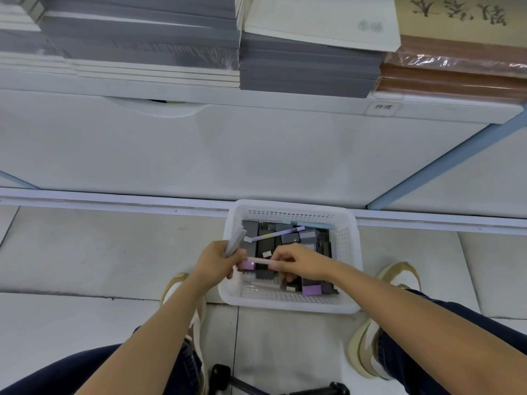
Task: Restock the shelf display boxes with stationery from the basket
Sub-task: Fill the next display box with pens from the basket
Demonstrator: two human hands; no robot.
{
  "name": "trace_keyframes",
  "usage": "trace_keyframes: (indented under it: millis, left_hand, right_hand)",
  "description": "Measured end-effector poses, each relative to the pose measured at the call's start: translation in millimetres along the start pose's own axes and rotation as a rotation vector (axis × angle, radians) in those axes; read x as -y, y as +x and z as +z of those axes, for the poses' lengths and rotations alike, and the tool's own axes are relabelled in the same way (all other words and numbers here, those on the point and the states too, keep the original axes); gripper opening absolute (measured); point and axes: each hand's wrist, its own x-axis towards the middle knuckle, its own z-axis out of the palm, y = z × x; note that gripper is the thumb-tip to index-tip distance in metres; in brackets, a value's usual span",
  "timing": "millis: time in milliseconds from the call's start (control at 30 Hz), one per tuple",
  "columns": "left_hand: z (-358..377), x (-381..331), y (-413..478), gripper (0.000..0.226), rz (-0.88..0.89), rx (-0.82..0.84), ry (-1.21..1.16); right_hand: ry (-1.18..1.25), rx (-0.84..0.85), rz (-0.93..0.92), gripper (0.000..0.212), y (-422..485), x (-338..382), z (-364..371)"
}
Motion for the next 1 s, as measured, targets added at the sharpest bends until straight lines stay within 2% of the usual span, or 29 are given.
trace_keyframes:
  millis: [33,133,200,267,333,400,500,633,667,733,833,933,1000]
  left_hand:
    - [-4.8,1.9,0.2,0.026,0.004,0.015,0.017]
    - [-5.3,1.1,-2.5,0.032,0.007,0.269,0.185]
    - [0.1,0.2,-5.0,0.034,0.009,0.372,0.26]
    - [1.2,1.6,-6.5,0.032,0.003,0.364,0.2]
    - [-3.4,5.1,-7.6,0.029,-0.037,0.311,0.084]
    - [-9.1,8.7,-8.5,0.028,-0.044,0.259,0.014]
    - [-9.9,12.5,-8.4,0.026,-0.05,0.225,-0.095]
    - [-6.0,14.0,-6.6,0.02,-0.082,0.206,-0.125]
    - [-4.8,14.6,-5.6,0.019,-0.082,0.195,-0.11]
    - [-2.8,14.4,-3.8,0.018,-0.06,0.141,-0.05]
    - [-0.1,9.3,-2.2,0.019,-0.007,-0.013,0.001]
    - [-0.4,-7.9,-3.5,0.02,-0.001,-0.151,-0.122]
    - [-0.8,-28.7,-7.6,0.021,0.032,-0.149,-0.252]
  right_hand:
    - [0.018,-0.025,-0.003,0.014,0.0,-3.4,-2.1]
    - [-0.008,0.0,-0.059,0.008,3.8,2.0,-2.8]
    - [0.026,0.024,-0.097,0.012,8.8,11.3,1.1]
    - [0.14,-0.018,-0.056,0.013,11.0,13.2,2.3]
    - [0.149,-0.079,0.045,0.014,11.2,3.4,4.1]
    - [-0.072,-0.058,0.143,0.019,9.6,-10.4,11.6]
    - [-0.439,0.048,0.179,0.02,9.3,-22.5,36.5]
    - [-0.514,0.085,0.192,0.032,12.9,-23.9,46.4]
    - [-0.504,0.098,0.181,0.03,12.8,-23.5,43.3]
    - [-0.454,0.129,0.162,0.008,10.9,-22.1,33.0]
    - [-0.211,0.108,0.118,0.012,5.7,-13.1,9.2]
    - [0.12,0.0,0.07,0.009,-0.2,12.5,-17.1]
    - [0.236,-0.052,0.0,0.013,-3.9,33.3,-32.9]
